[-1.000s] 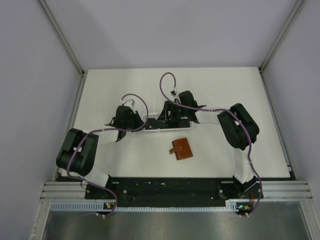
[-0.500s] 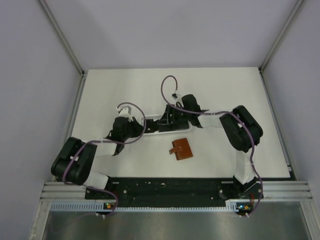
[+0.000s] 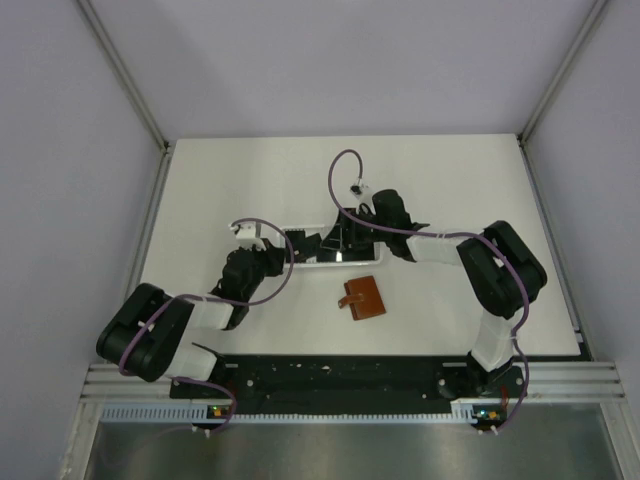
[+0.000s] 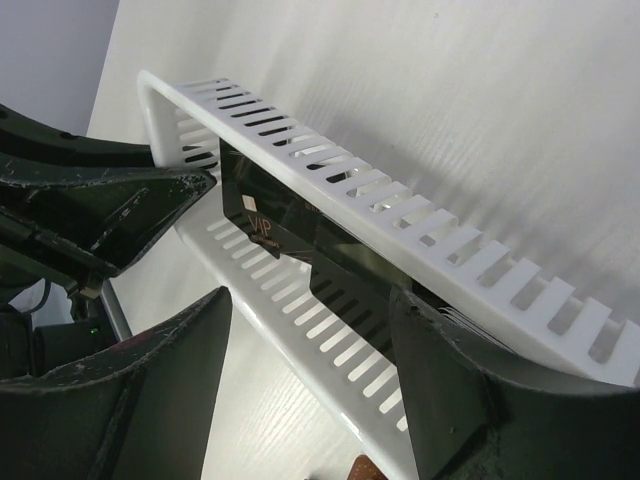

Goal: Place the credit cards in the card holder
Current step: Pick up the credit card from the storage box.

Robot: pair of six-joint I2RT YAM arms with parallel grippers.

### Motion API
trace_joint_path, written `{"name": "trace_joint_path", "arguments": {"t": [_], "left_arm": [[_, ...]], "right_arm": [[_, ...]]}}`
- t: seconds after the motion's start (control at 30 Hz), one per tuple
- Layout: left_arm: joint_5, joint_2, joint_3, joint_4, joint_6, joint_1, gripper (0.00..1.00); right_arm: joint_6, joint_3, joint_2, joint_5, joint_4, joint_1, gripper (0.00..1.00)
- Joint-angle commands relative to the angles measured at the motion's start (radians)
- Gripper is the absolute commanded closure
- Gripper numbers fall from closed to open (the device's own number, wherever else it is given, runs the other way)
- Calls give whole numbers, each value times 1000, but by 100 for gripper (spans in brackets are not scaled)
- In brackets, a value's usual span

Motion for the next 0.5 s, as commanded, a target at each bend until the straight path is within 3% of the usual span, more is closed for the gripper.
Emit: {"name": "trace_joint_path", "arguments": {"t": [0.0, 0.47], "left_arm": [[21, -18, -3, 176, 3, -15, 100], [119, 13, 3, 211, 0, -16, 100]], "right_arm": [[-24, -2, -16, 3, 67, -4, 35], [-80, 12, -25, 23, 132, 10, 35]]}}
